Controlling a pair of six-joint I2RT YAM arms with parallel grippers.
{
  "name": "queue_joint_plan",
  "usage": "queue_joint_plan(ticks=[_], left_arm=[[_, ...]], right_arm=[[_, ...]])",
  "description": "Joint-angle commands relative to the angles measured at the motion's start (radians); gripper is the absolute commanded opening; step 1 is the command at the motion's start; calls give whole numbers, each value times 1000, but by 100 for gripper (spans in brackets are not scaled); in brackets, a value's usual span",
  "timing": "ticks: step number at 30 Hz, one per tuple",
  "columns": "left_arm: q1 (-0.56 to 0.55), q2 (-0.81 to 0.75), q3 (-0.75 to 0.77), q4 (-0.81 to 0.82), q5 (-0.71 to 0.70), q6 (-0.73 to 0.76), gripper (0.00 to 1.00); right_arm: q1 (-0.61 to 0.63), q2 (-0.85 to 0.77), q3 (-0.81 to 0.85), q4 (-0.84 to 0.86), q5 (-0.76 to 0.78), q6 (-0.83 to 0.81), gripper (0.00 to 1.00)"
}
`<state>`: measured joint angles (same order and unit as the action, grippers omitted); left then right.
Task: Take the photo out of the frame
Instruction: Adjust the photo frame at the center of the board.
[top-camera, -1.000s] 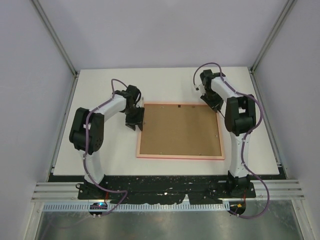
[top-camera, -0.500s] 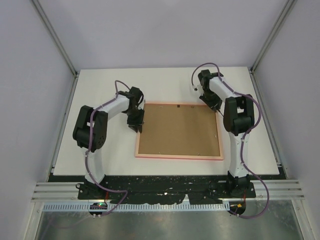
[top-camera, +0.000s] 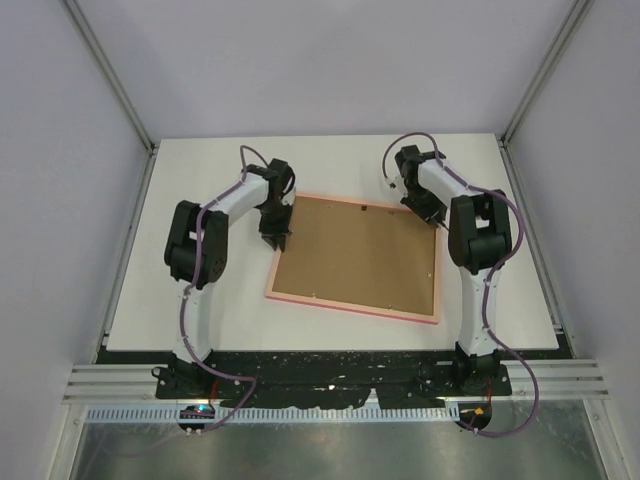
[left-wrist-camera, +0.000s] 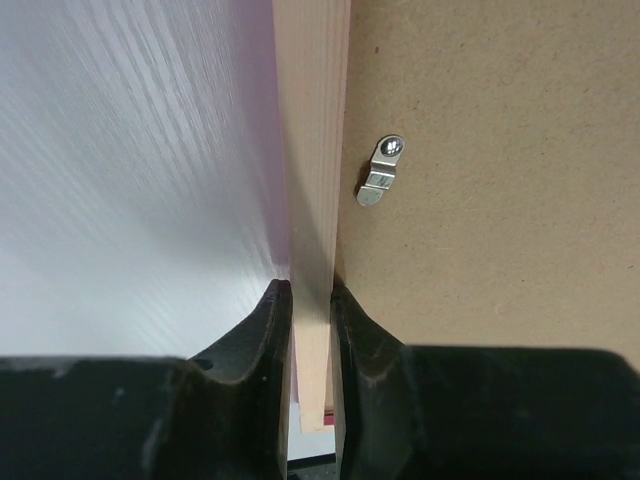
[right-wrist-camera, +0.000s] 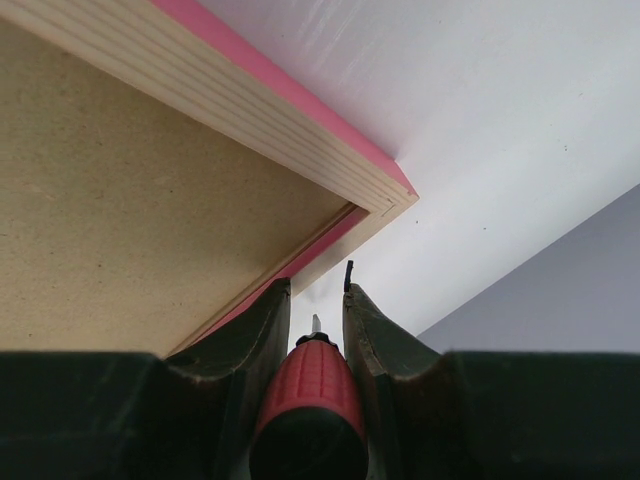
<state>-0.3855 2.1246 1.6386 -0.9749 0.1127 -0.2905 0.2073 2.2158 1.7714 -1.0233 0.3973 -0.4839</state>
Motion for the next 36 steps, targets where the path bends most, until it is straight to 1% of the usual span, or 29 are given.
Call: queue_joint_plan(ticks=[1, 4, 5, 6, 7, 8, 14, 17, 19, 24, 27, 31, 36], left_arm=[[4, 81, 134, -10, -93, 50, 7], [4, 150, 243, -57, -97, 50, 7], [4, 176, 312, -102, -105, 33, 6], [4, 205, 357, -138, -91, 31, 6], [5, 222, 390, -154, -47, 45, 5], [2, 236, 414, -171, -41, 39, 5], [0, 233, 409, -163, -34, 30, 6], [-1, 230, 406, -156, -21, 27, 11], [-1, 221, 409, -150, -21, 27, 16], [2, 160, 422, -148, 4, 25, 25], [7, 88, 399, -148, 36, 40, 32], [17, -55, 281, -99, 50, 88, 40], [16, -219, 117, -90, 56, 249, 41]], right_arm=[[1, -25, -61, 14, -38, 2, 8], [-2, -48, -119, 29, -43, -1, 8], [-2, -62, -131, 35, -44, -1, 8], [0, -67, -159, 40, -48, -1, 8], [0, -80, -187, 45, -57, -1, 8], [0, -93, -199, 48, -60, 2, 8], [26, -160, -360, 75, -80, 14, 8], [52, -203, -444, 80, -83, 21, 8], [73, -237, -464, 77, -89, 30, 8], [86, -320, -419, 48, -104, 50, 8], [83, -352, -339, 28, -113, 53, 8], [80, -384, -242, 2, -137, 57, 8], [43, -367, -149, -4, -115, 42, 8]])
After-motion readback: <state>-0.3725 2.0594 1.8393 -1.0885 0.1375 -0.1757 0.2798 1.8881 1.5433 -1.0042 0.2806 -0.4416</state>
